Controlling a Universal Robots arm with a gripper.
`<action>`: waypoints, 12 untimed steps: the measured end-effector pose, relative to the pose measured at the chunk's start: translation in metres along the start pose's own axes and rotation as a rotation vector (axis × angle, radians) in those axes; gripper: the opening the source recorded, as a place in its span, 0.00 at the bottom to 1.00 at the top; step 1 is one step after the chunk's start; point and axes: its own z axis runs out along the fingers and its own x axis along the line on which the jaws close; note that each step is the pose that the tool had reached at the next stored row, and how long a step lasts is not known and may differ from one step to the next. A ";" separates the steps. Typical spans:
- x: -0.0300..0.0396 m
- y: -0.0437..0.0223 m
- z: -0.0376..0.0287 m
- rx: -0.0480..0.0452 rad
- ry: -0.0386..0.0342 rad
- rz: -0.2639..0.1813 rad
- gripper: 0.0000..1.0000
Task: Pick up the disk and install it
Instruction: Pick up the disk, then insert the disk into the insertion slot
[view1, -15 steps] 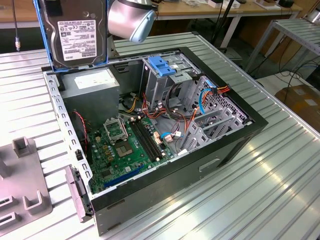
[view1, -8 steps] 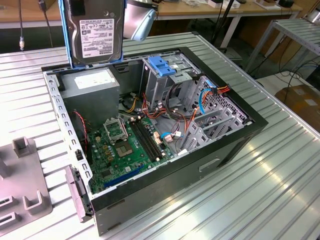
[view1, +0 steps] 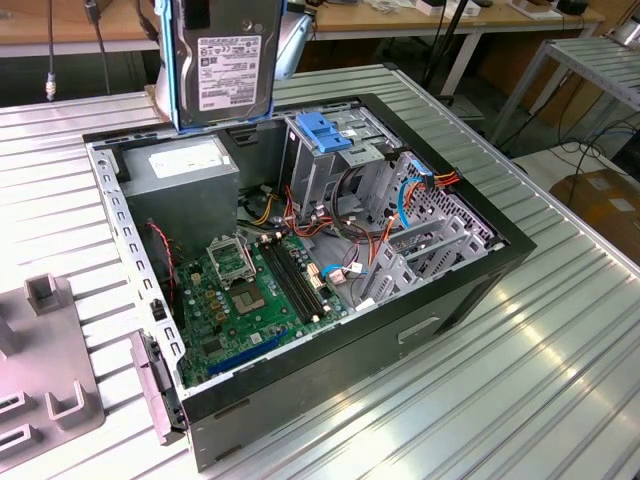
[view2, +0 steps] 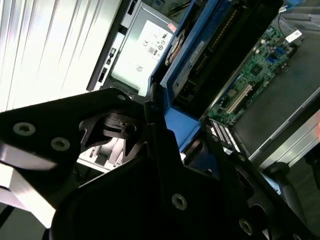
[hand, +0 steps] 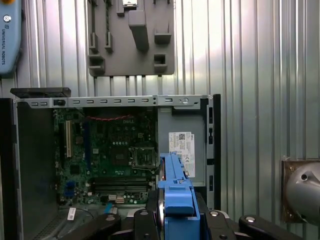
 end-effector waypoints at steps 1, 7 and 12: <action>-0.0002 -0.0056 0.0002 0.0000 0.0000 0.000 0.37; -0.0006 -0.0198 0.0006 0.0000 0.0000 0.000 0.37; -0.0007 -0.0203 0.0006 0.0000 0.0001 0.000 0.37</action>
